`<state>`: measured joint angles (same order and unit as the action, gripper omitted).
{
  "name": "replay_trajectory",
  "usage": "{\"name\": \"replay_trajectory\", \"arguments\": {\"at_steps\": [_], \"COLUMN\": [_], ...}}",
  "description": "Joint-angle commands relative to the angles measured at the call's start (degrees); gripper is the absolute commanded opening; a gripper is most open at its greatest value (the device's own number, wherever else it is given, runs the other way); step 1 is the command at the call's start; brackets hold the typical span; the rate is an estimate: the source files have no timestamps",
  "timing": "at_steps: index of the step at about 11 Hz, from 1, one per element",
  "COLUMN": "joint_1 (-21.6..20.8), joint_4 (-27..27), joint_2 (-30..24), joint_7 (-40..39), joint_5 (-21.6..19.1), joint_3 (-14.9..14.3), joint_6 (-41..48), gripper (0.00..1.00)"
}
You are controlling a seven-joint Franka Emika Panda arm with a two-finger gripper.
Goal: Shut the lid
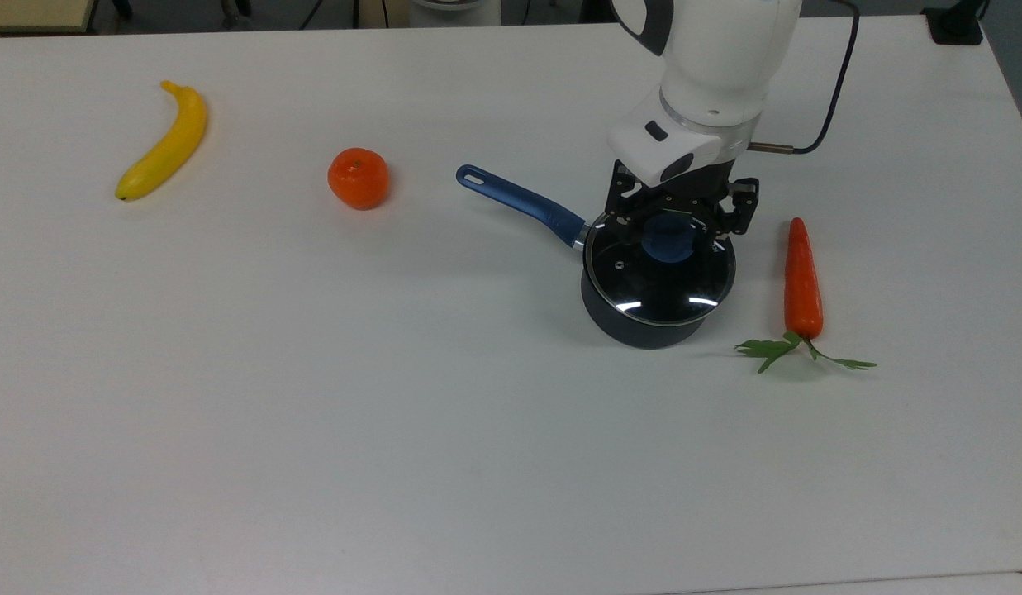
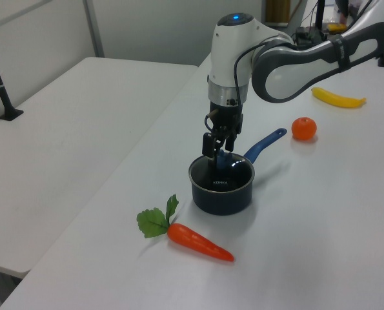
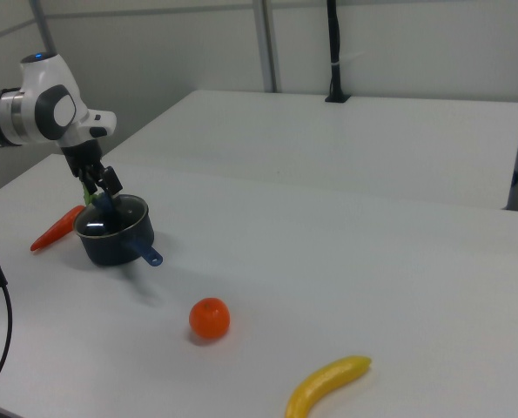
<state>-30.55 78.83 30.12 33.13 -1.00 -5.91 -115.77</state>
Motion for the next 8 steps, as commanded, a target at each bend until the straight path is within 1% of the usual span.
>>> {"name": "replay_trajectory", "arguments": {"at_steps": [1,2,4,5,7,8], "joint_1": [-0.3,0.0,4.1,6.1,11.5,14.5], "joint_4": [-0.8,-0.6,-0.3,-0.2,-0.1,0.9], "joint_2": [-2.2,-4.1,-7.9,-9.8,-12.6,-14.2], "joint_7": [1.3,1.1,0.1,-2.3,-7.4,-9.8], "joint_5": [1.3,1.2,1.2,1.1,0.6,0.2], "joint_3": [-1.1,-1.5,-1.5,-1.5,-1.4,-1.4], "joint_6": [-0.1,0.0,5.2,8.2,15.6,17.4], "gripper": [1.0,1.0,1.0,1.0,1.0,1.0]}}
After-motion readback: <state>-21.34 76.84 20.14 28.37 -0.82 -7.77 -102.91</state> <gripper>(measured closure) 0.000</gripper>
